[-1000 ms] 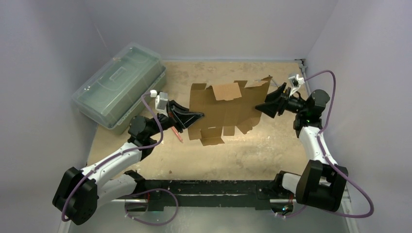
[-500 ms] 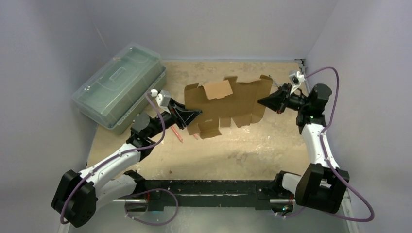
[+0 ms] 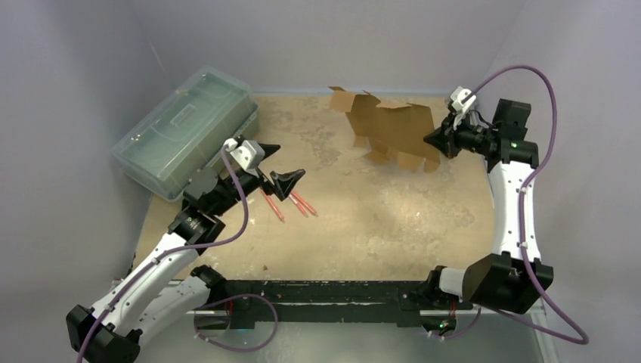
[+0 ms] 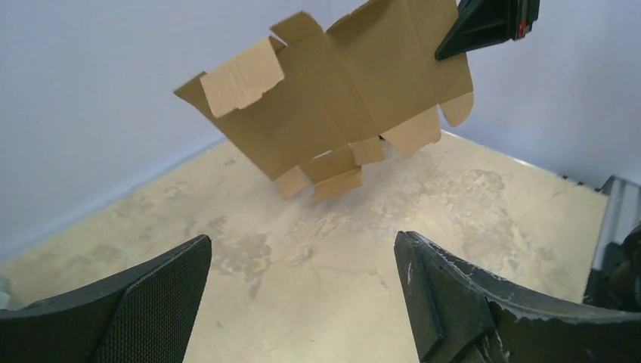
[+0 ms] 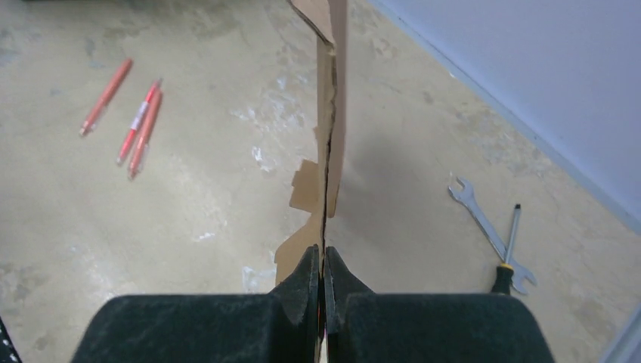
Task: Fold the paper box
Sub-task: Fold the paper box at the center of the board.
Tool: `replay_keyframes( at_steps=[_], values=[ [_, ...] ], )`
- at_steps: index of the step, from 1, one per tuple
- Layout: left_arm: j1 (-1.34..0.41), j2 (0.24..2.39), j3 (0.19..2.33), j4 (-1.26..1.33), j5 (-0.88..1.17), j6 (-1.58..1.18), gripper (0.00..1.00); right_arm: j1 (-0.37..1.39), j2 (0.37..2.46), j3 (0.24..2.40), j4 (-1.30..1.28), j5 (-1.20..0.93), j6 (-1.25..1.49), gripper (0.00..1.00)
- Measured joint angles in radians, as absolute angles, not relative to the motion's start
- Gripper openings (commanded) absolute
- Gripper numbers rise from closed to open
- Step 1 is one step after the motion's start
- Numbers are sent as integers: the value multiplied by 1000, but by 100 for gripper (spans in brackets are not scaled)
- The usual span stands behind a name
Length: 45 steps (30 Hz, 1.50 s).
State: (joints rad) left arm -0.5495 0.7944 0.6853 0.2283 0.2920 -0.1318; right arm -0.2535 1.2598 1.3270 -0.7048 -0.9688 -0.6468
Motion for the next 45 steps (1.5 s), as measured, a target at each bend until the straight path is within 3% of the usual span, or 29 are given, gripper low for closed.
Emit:
replay_keyframes(
  at_steps=[6,17,31,37,45],
  values=[
    [-550,878,764,205,366,41,91,-199,1287,1419,-888,-844,-764,0],
    [-550,1237,1018,246,551,299,89,-82,1287,1568,-1071,-720,-885,0],
    [-598,1394,1117,406,721,312,82,-59,1289,1588,-1167,-727,-963,0],
    [-619,1443,1137,420,734,298,74,-49,1289,1589,-1169,-729,-968,0],
    [-619,1470,1148,393,714,311,72,-46,1289,1591,-1176,-735,-970,0]
  ],
)
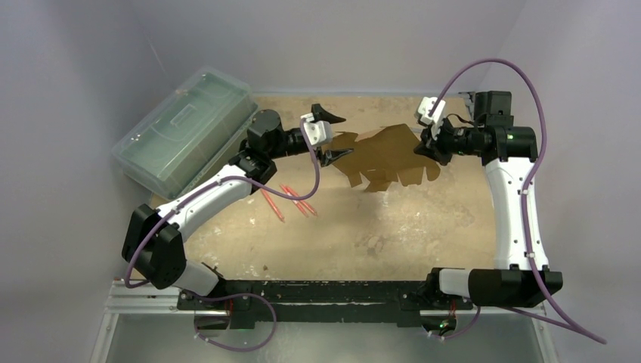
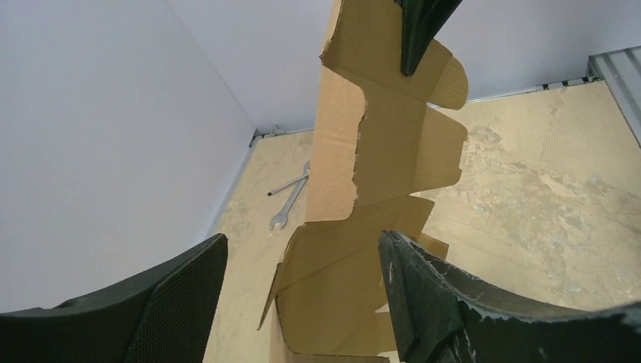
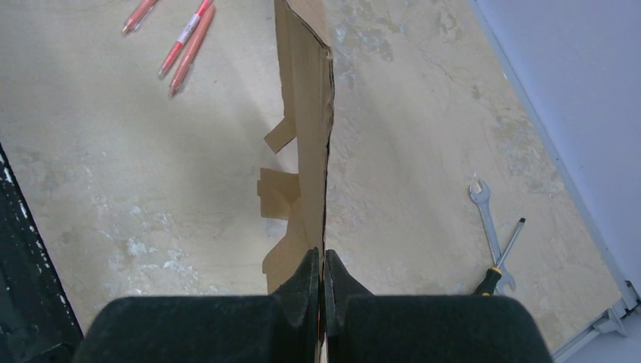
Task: Fold the paper box
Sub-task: Fold the paper box at the center of the board.
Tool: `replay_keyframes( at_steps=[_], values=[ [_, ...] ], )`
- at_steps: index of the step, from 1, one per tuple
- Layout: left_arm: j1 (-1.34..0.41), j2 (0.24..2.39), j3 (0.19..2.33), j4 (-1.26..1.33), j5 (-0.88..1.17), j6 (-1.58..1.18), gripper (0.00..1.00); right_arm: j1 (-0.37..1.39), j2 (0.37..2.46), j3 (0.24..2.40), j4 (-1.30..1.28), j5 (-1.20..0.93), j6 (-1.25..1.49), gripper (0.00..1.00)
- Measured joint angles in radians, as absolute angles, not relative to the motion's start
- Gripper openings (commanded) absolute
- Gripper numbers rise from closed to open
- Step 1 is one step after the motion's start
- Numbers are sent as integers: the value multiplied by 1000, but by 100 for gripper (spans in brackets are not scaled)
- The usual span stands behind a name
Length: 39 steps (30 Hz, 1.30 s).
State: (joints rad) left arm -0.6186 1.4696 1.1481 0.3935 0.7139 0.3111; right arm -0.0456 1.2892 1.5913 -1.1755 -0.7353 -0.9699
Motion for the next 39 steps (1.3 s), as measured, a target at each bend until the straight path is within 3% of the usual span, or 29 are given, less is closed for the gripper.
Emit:
replay_keyframes(
  at_steps=[6,15,25,30,37,39],
  values=[
    [-619,1470,1148,376,687,334,69,-46,1289,1591,-1182,-759,-970,0],
    [-619,1470,1148,370,680,344,50,-45,1290,1595,-1190,-781,-970,0],
    [-619,1470,1148,344,680,355,50,-45,1291,1595,-1191,-791,-970,0],
    [-619,1470,1148,331,677,358,66,-45,1303,1599,-1192,-804,-970,0],
    [-612,1445,1127,363,600,234,96,-45,1307,1599,-1189,-804,-963,0],
    [-595,1398,1089,390,558,144,99,-45,1306,1594,-1178,-809,-953,0]
  ],
)
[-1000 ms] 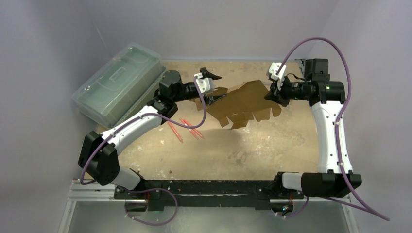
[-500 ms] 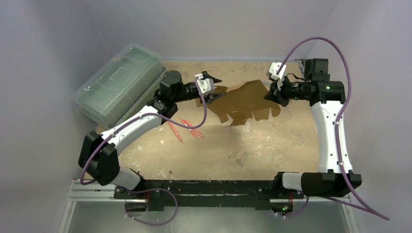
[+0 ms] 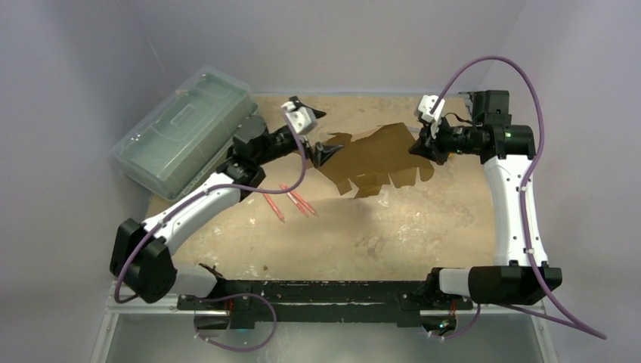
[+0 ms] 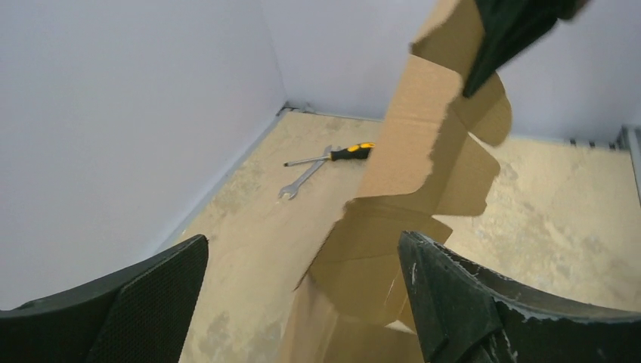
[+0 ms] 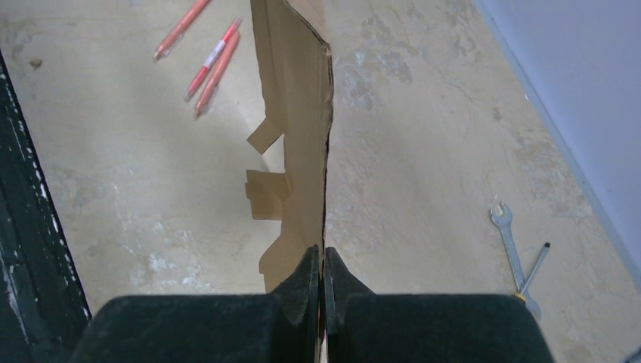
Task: Fold the paper box
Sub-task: Fold the paper box at the center of the board.
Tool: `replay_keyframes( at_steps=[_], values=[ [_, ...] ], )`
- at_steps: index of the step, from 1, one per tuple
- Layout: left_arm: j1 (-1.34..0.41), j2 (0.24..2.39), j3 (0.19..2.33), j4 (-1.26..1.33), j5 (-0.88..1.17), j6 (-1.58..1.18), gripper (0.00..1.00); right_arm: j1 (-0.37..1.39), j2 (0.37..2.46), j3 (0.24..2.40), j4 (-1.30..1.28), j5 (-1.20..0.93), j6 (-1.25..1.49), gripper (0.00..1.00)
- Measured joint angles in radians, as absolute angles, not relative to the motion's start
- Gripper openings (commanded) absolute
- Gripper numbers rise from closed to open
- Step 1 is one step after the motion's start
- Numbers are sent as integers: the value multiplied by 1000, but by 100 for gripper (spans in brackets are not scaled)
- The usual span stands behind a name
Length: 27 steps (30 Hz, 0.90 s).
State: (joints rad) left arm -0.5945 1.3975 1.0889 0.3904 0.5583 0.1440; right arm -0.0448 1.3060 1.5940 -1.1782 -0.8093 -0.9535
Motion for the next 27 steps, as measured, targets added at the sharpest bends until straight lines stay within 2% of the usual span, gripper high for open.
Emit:
replay_keyframes(
  at_steps=[9,16,21,27],
  values=[
    [-507,977,856,363,294,-147,99,-45,1274,1471,-1036,-900,-815,0],
    [-506,664,533,336,95,-287,99,-102,1256,1414,-916,-995,-686,0],
    [-495,684,363,436,49,-428,99,-167,1222,1380,-852,-1068,-619,0],
    [-449,934,289,728,110,-614,98,-172,1191,1364,-801,-1099,-565,0]
  ],
)
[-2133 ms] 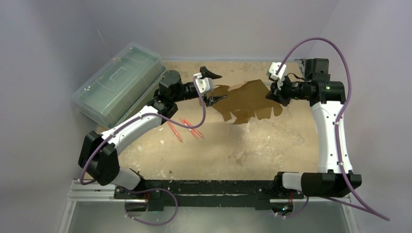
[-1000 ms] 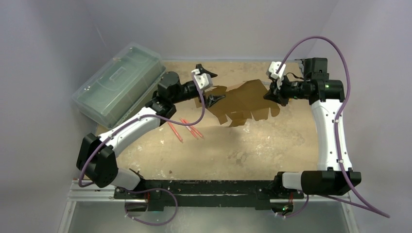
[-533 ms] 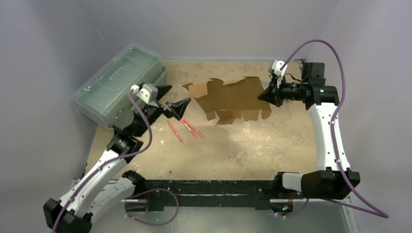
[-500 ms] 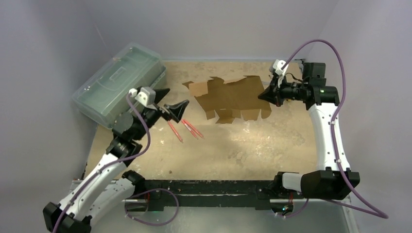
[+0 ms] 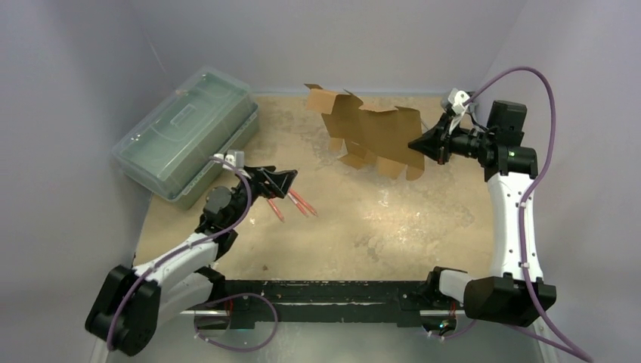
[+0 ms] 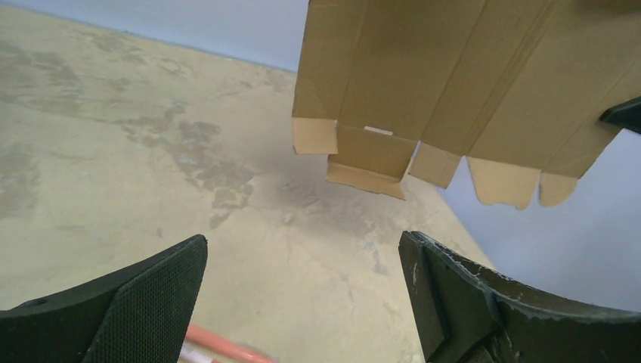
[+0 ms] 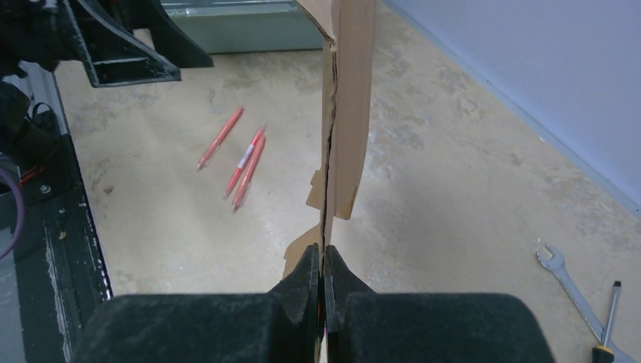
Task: Fold the paper box
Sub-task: Fold the paper box at the center of the board.
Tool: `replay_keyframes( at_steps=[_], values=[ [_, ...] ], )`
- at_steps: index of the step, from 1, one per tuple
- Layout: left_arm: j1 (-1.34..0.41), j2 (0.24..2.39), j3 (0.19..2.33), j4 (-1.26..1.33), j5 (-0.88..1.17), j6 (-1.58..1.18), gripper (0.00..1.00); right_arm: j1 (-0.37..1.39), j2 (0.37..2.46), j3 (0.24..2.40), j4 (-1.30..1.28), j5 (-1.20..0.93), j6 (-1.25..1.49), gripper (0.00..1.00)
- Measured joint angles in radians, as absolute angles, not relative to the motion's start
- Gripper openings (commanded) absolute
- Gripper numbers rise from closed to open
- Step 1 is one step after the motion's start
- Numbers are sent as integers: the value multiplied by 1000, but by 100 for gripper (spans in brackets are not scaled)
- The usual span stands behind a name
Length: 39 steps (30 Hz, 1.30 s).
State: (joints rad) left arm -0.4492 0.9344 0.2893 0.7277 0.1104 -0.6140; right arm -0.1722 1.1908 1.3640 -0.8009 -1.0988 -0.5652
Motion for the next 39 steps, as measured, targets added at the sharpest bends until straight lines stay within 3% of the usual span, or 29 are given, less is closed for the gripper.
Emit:
replay_keyframes(
  at_steps=[11,20,39],
  values=[
    [-278,1486,326,1383,373,-857,96,-176,1189,1365,-785,-1159,-506,0],
    [-256,1597,476,1452,521,-898,95,-176,1190,1396,-793,-1229,-466,0],
    [-256,1691,728,1473,618,-926,92,-176,1136,1397,-747,-1335,-359,0]
  ],
)
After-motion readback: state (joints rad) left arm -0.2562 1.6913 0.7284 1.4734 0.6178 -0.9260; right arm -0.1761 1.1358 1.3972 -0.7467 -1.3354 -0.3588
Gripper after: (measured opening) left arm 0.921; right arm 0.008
